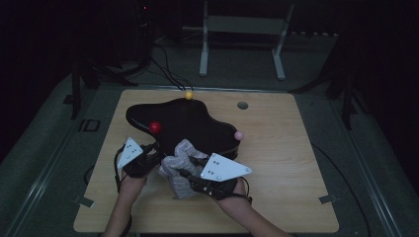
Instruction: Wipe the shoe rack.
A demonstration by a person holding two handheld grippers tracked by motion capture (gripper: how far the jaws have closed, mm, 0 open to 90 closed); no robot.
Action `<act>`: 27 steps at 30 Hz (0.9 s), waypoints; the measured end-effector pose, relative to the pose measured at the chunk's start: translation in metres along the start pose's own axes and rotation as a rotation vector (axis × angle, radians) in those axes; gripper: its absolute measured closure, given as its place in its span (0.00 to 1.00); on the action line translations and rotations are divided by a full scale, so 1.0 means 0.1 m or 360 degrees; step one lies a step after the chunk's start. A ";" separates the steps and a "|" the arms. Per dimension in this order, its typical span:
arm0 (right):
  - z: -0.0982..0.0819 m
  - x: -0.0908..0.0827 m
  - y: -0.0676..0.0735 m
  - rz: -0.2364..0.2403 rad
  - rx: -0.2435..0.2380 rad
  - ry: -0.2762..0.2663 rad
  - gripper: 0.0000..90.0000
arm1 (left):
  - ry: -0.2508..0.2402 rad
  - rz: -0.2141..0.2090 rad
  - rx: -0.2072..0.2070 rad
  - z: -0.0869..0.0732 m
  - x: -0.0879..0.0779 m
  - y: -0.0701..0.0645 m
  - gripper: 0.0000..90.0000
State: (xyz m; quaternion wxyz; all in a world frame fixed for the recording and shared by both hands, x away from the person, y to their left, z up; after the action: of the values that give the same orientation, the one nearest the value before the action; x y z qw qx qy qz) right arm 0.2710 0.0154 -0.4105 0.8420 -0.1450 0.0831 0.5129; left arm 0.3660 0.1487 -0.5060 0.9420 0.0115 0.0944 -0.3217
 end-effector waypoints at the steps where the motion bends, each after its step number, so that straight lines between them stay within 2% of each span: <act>1: -0.04 0.01 0.02 -0.0003 -0.0011 0.0003 0.74 | 0.0013 -0.0001 0.0020 0.00 0.00 0.00 0.83; 2: -0.08 0.00 0.02 -0.0025 -0.0048 -0.0011 0.74 | 0.0013 -0.0002 0.0017 0.00 0.00 0.00 0.83; 3: -0.10 -0.02 0.01 -0.0027 -0.0047 -0.0008 0.73 | 0.0006 -0.0004 0.0008 0.00 0.00 0.00 0.83; 13: -0.30 -0.21 -0.17 -0.0062 0.0010 0.0039 0.73 | 0.0009 -0.0013 0.0009 0.00 0.01 0.00 0.83; 18: -0.39 -0.25 -0.28 -0.0065 0.0061 0.0051 0.74 | 0.0006 -0.0020 0.0007 0.00 0.01 -0.01 0.83; 27: -0.58 -0.29 -0.44 -0.0093 0.0103 0.0111 0.75 | 0.0011 -0.0020 0.0009 0.00 0.02 -0.01 0.83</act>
State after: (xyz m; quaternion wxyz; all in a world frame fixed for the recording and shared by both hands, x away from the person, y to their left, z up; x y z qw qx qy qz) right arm 0.2972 -0.0475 -0.4501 0.8574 -0.1378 0.1248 0.4798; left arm 0.3668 0.1469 -0.5066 0.9397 0.0146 0.0967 -0.3278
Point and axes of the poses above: each handheld gripper's, and its own axes: x roughly forward along the jaws, z roughly out of its top, y roughly to its left, the point moved 9 cm from there along x, roughly forward along the jaws, and after that the axes turned 1 degree about y, right-handed, at the moved point
